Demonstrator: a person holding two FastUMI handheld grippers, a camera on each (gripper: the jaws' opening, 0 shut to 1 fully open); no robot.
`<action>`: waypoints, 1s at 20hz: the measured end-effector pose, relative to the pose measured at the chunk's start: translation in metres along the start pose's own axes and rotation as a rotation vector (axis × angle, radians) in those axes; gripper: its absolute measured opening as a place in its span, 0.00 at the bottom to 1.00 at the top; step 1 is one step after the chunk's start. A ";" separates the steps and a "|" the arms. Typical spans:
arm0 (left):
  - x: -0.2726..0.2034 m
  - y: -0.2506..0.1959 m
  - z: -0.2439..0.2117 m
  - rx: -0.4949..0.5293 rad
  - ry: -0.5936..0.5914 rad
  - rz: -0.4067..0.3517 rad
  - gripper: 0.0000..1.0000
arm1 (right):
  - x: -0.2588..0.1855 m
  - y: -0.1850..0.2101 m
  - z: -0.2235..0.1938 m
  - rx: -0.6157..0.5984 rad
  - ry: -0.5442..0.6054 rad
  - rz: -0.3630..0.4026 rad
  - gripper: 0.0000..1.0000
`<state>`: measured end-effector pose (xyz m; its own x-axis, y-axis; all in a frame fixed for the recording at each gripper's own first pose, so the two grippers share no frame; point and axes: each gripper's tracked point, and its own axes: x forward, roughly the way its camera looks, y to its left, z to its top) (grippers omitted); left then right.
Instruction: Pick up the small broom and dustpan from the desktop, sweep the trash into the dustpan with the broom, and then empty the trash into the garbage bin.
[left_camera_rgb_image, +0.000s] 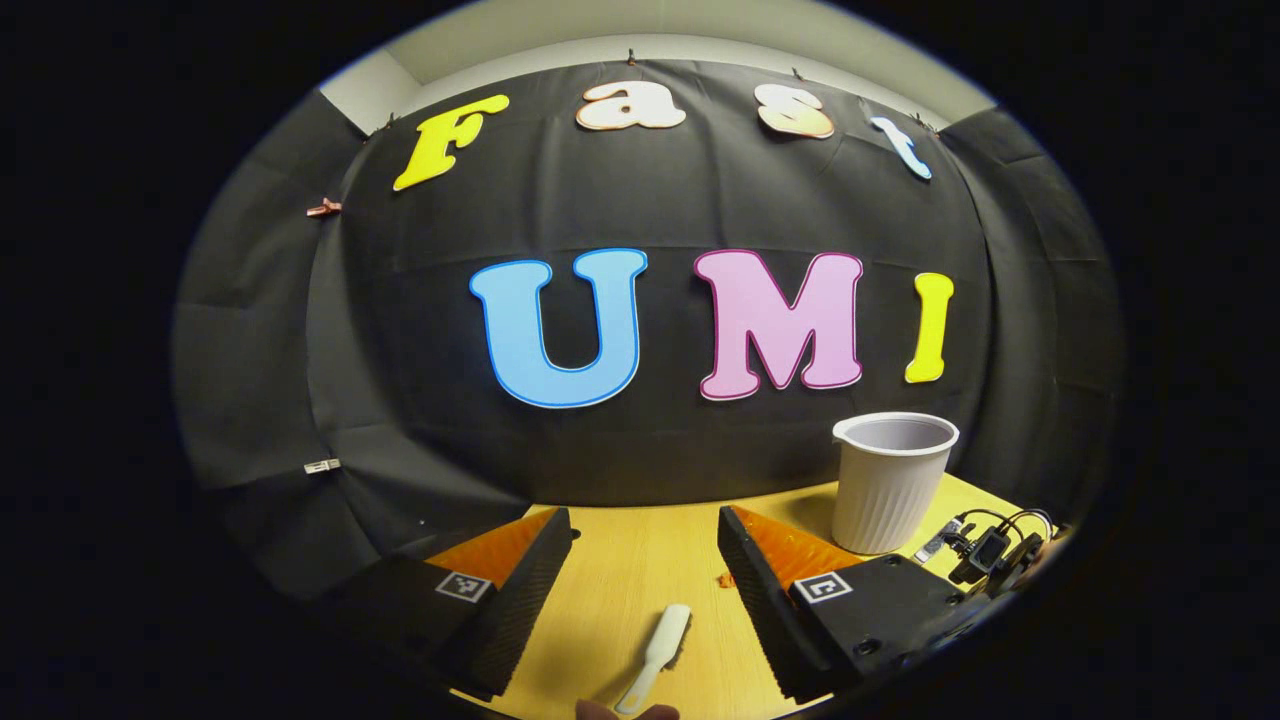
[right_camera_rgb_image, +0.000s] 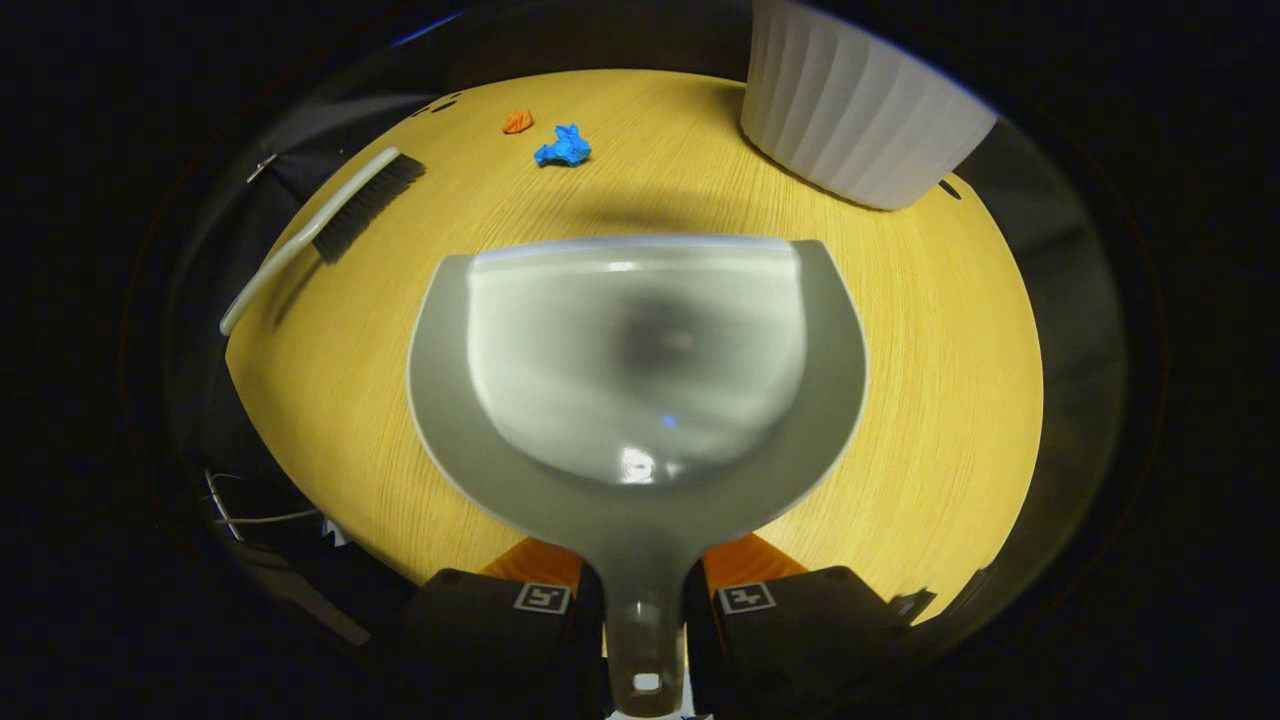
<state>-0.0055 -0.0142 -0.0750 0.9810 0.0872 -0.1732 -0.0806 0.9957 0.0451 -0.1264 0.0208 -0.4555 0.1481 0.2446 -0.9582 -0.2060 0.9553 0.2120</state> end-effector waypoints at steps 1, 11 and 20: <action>0.002 -0.001 -0.007 -0.005 0.021 0.004 0.94 | 0.001 -0.001 -0.001 0.000 -0.002 0.003 0.41; 0.032 -0.011 -0.149 -0.013 0.540 -0.109 0.95 | -0.048 -0.007 0.017 -0.155 -0.098 0.021 0.36; 0.037 -0.016 -0.296 0.015 1.080 -0.228 0.89 | -0.069 -0.009 0.014 -0.200 -0.109 0.040 0.36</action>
<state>-0.0200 -0.0174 -0.3736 0.3016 -0.1110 -0.9470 0.0921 0.9919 -0.0870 -0.1213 -0.0025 -0.3889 0.2377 0.3085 -0.9210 -0.4003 0.8951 0.1965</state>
